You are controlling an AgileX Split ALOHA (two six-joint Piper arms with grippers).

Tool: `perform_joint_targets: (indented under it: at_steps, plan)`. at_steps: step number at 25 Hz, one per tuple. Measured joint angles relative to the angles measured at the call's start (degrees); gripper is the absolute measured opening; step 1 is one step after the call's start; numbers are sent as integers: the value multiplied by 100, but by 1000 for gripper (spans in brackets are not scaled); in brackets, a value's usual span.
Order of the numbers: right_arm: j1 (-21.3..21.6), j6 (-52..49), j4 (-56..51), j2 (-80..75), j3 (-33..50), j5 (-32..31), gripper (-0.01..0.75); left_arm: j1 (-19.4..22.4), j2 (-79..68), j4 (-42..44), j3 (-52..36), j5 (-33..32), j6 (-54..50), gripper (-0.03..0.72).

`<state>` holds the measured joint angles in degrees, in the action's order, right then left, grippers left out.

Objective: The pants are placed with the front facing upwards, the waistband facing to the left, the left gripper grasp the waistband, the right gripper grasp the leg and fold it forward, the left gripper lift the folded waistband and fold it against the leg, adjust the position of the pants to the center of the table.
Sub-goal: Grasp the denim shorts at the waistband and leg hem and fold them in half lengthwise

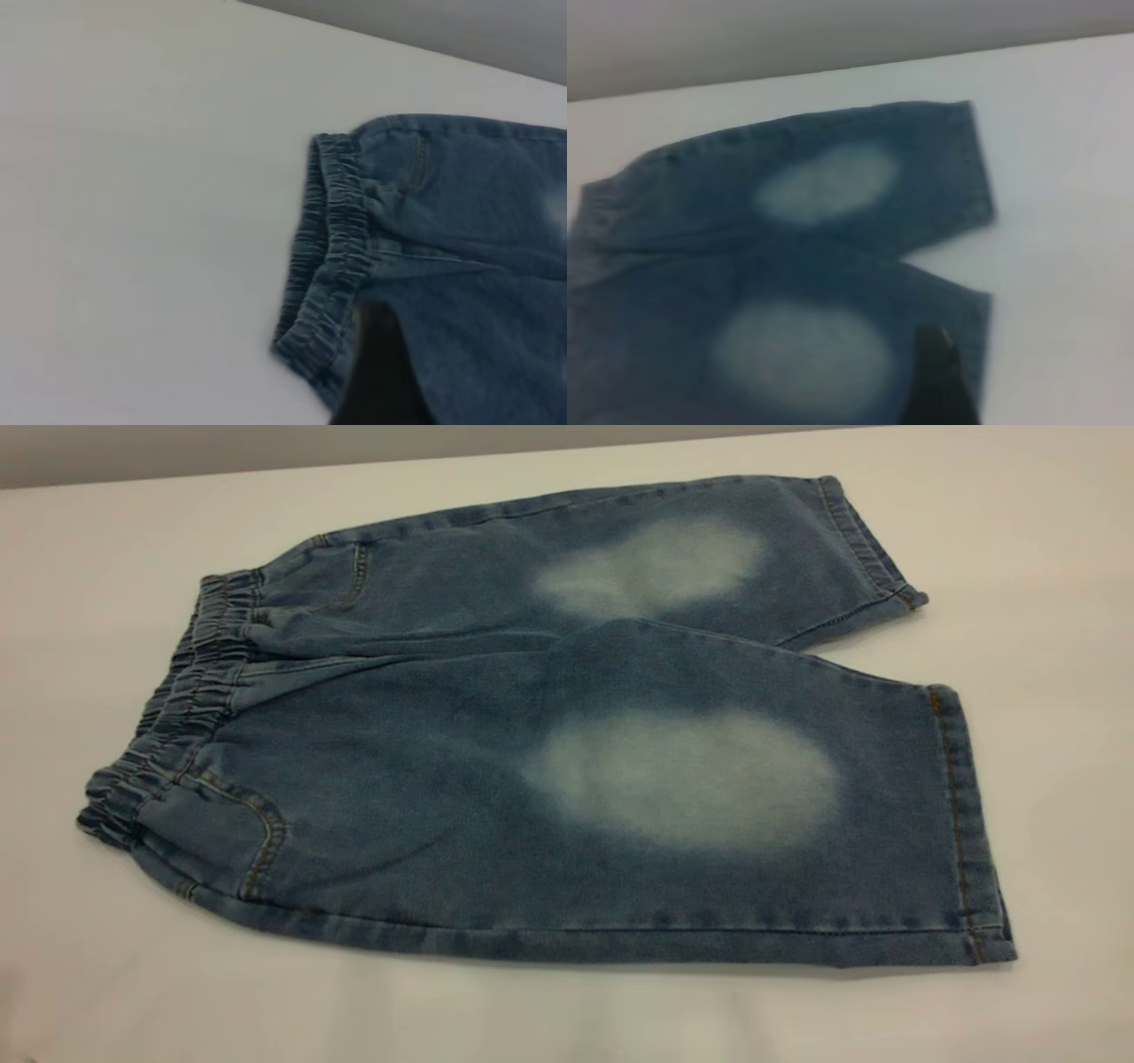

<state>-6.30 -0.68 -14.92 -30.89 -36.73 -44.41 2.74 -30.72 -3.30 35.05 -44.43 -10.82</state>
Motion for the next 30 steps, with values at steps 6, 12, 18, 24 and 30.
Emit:
perform_joint_targets:
  at_steps: [6,12,18,24,30]
  plan:
    - [0,683,-1013,-1529,0,640,421,0,-1404,-386,0,589,-5,447]
    - [0,1521,-1853,-2717,0,891,421,0,-2763,-582,0,1120,240,447]
    - [0,1793,-1989,-3409,0,1013,421,0,-3980,-612,0,1650,279,447]
    - [0,1831,-1989,-3768,0,1041,421,0,-5122,-612,0,2199,342,447]
    - [0,1879,-1994,-3890,0,1165,421,-173,-6138,-720,0,2680,645,447]
